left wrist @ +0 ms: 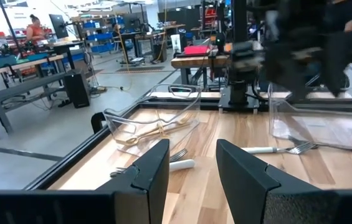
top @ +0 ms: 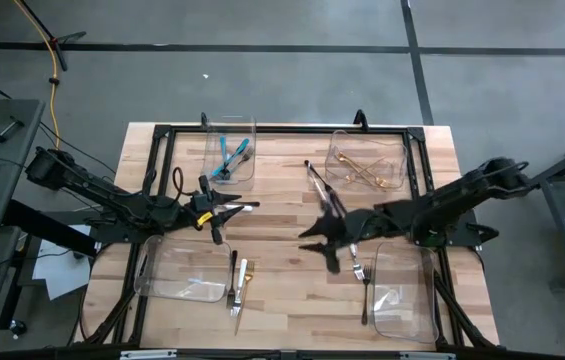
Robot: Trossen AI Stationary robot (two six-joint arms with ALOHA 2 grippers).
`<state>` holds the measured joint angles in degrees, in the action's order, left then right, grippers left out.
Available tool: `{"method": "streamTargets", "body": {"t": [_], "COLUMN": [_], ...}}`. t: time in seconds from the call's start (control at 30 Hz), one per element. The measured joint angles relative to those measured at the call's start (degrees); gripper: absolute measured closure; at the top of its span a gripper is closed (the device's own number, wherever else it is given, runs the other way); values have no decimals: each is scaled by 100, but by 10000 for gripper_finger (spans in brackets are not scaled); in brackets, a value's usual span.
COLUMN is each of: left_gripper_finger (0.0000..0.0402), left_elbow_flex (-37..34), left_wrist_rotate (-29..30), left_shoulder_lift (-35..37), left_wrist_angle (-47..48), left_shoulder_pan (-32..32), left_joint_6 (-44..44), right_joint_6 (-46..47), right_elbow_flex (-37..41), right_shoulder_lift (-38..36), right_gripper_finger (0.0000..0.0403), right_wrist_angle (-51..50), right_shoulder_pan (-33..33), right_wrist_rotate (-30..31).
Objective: Sort silverware by color (type)
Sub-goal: Put the gold fork into the top right transparent bin
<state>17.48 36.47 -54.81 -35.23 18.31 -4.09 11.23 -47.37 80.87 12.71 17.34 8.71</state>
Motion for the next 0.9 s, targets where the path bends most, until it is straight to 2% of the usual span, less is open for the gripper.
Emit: {"method": "streamTargets", "body": {"t": [0.17,0.23,0.37,0.6,0.9], "left_gripper_finger": [275,275,275,275,275], "left_elbow_flex": [0,0,0,0,0], "left_wrist_rotate": [-2,0,0,0,-2], "left_shoulder_lift": [0,1,1,0,0], "left_wrist_angle": [101,143,154,232,256], "left_shoulder_pan": [-2,0,0,0,0], "left_joint_6": [-47,-45,102,100,100], "right_joint_6": [-421,-669,-879,-1312,-768], "right_elbow_flex": [-200,-464,-1223,-2688,-3639], "right_shoulder_lift": [973,1404,2292,3692,4798], "right_gripper_finger": [378,395,387,397,402], "right_wrist_angle": [915,1059,1028,294,198], "right_shoulder_pan": [244,324,447,492,174], "right_wrist_rotate": [-12,-5,-117,-307,-221]}}
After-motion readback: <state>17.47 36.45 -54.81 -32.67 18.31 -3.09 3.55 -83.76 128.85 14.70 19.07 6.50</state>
